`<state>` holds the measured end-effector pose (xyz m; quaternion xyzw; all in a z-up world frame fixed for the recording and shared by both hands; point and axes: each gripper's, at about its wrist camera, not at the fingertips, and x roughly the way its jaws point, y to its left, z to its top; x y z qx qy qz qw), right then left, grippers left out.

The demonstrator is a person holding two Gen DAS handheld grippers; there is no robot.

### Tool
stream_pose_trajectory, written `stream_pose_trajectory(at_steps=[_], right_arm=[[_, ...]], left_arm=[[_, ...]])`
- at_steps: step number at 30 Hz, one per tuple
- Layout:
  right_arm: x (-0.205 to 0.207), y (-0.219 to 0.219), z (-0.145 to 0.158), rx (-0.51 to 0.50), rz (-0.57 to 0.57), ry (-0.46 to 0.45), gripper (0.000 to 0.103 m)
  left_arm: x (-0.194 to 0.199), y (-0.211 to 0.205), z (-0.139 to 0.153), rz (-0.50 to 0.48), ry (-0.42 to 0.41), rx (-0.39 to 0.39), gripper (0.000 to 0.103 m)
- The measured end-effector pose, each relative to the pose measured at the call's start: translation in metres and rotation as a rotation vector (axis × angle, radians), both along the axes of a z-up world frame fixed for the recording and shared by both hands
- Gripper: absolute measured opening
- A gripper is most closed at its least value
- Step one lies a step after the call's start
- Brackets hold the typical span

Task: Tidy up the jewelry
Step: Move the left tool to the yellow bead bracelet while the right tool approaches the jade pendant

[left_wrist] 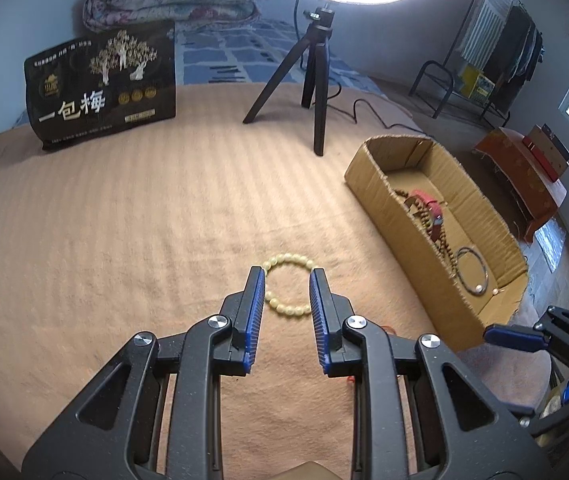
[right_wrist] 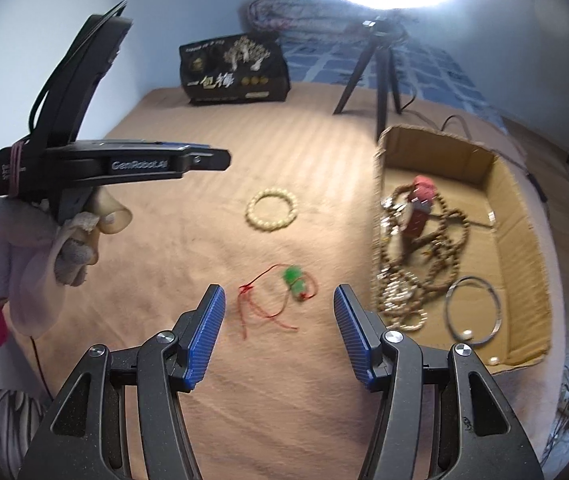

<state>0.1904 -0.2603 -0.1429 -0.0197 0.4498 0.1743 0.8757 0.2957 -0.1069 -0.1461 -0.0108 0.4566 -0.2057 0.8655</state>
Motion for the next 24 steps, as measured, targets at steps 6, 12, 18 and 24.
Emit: stream_pose_trajectory(at_steps=[6, 12, 18, 24], right_arm=[[0.007, 0.017, -0.017, -0.030, 0.016, 0.047, 0.054], [0.025, 0.026, -0.031, -0.083, 0.004, 0.086, 0.046], [0.038, 0.033, -0.043, -0.140, -0.003, 0.106, 0.042], [0.043, 0.042, -0.049, -0.221, 0.015, 0.100, 0.042]], left_arm=[[0.006, 0.004, -0.019, -0.001, 0.042, -0.002, 0.022], [0.012, 0.003, -0.032, -0.019, 0.065, 0.003, 0.022], [0.023, 0.001, -0.044, -0.027, 0.094, -0.001, 0.022], [0.032, -0.005, -0.053, -0.037, 0.113, 0.013, 0.022]])
